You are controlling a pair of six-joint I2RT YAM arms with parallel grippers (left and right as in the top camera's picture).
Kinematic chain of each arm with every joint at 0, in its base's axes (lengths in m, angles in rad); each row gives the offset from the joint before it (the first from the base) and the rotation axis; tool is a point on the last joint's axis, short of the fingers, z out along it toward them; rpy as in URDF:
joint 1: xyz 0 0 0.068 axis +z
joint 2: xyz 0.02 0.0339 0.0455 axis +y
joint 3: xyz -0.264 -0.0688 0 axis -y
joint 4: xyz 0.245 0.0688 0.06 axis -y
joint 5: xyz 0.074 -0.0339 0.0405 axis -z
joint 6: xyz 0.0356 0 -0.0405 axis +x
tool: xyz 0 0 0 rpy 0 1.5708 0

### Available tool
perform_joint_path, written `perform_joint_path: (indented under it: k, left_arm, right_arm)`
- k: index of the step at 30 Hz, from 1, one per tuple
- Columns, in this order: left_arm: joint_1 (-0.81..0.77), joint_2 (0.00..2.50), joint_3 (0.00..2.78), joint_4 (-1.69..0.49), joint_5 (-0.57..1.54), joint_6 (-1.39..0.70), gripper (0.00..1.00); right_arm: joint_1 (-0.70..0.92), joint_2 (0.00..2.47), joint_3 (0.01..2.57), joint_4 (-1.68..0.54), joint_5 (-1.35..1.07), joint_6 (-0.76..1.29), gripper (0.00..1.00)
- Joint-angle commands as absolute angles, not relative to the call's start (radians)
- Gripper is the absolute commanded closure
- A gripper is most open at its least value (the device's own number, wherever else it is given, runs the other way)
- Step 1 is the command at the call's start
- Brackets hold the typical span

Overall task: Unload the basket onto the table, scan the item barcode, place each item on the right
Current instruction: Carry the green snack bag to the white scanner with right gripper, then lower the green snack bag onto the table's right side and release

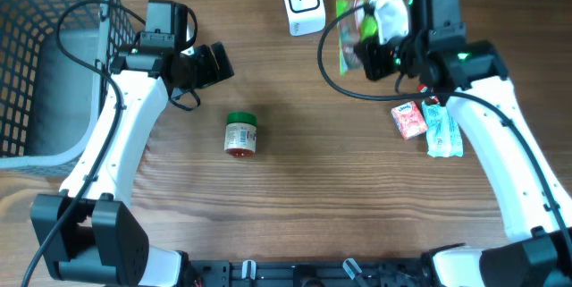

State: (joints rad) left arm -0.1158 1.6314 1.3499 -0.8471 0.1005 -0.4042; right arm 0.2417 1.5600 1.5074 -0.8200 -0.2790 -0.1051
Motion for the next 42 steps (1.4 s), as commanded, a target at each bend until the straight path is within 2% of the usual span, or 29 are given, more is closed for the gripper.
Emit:
perform_joint_path:
  k: [1, 4, 6, 12, 15, 17, 22, 25, 28, 29, 31, 34, 35, 37, 38, 39, 42]
  left_arm:
    - [-0.114, 1.636, 1.348, -0.846, 0.088, -0.397, 0.00]
    - [-0.114, 1.636, 1.348, -0.846, 0.088, -0.397, 0.00]
    - [-0.114, 1.636, 1.348, -0.846, 0.088, -0.397, 0.00]
    - [-0.114, 1.636, 1.348, -0.846, 0.088, -0.397, 0.00]
    - [-0.114, 1.636, 1.348, -0.846, 0.088, -0.397, 0.00]
    - [-0.114, 1.636, 1.348, -0.846, 0.088, -0.397, 0.00]
    - [-0.114, 1.636, 1.348, -0.846, 0.088, -0.397, 0.00]
    - [-0.114, 1.636, 1.348, -0.846, 0.088, -0.397, 0.00]
    - [-0.114, 1.636, 1.348, -0.846, 0.088, -0.397, 0.00]
    - [-0.114, 1.636, 1.348, -0.846, 0.088, -0.397, 0.00]
    - [-0.114, 1.636, 1.348, -0.846, 0.088, -0.397, 0.00]
    - [-0.114, 1.636, 1.348, -0.846, 0.088, -0.397, 0.00]
    - [-0.114, 1.636, 1.348, -0.846, 0.088, -0.397, 0.00]
    - [-0.114, 1.636, 1.348, -0.846, 0.088, -0.397, 0.00]
    - [-0.114, 1.636, 1.348, -0.846, 0.088, -0.397, 0.00]
    - [-0.114, 1.636, 1.348, -0.846, 0.088, -0.397, 0.00]
    - [-0.114, 1.636, 1.348, -0.846, 0.088, -0.397, 0.00]
  right_arm:
    - [0.250, 1.663, 1.775, -0.886, -0.220, -0.199, 0.96]
    - [0.255, 1.799, 2.018, -0.954, -0.125, -0.295, 0.96]
    - [0.276, 1.847, 2.043, -0.899, -0.064, -0.393, 0.96]
    - [0.400, 2.122, 2.042, -0.486, 0.152, -0.667, 0.96]
    - [0.471, 2.321, 2.042, -0.218, 0.430, -0.837, 0.96]
    - [0.503, 2.403, 2.041, -0.129, 0.482, -0.956, 0.95]
    - [0.504, 2.399, 2.041, -0.139, 0.478, -0.803, 0.96]
    - [0.443, 2.175, 2.041, -0.331, 0.280, -0.537, 0.96]
    - [0.328, 1.983, 2.041, -0.769, 0.022, -0.244, 0.96]
    - [0.279, 1.965, 2.041, -0.957, -0.121, -0.229, 0.96]
    - [0.197, 1.978, 1.987, -1.258, -0.237, -0.228, 0.96]
    - [0.131, 1.983, 1.653, -1.301, -0.200, -0.262, 0.96]
    - [0.126, 1.983, 1.530, -1.271, -0.084, -0.230, 0.96]
    - [0.125, 1.983, 1.449, -1.255, 0.129, -0.117, 0.96]
    - [0.125, 1.983, 1.446, -1.277, 0.146, -0.104, 0.53]
    - [0.125, 1.983, 1.448, -1.286, 0.152, -0.104, 0.18]
    - [0.125, 1.975, 1.559, -1.394, 0.228, -0.052, 0.07]
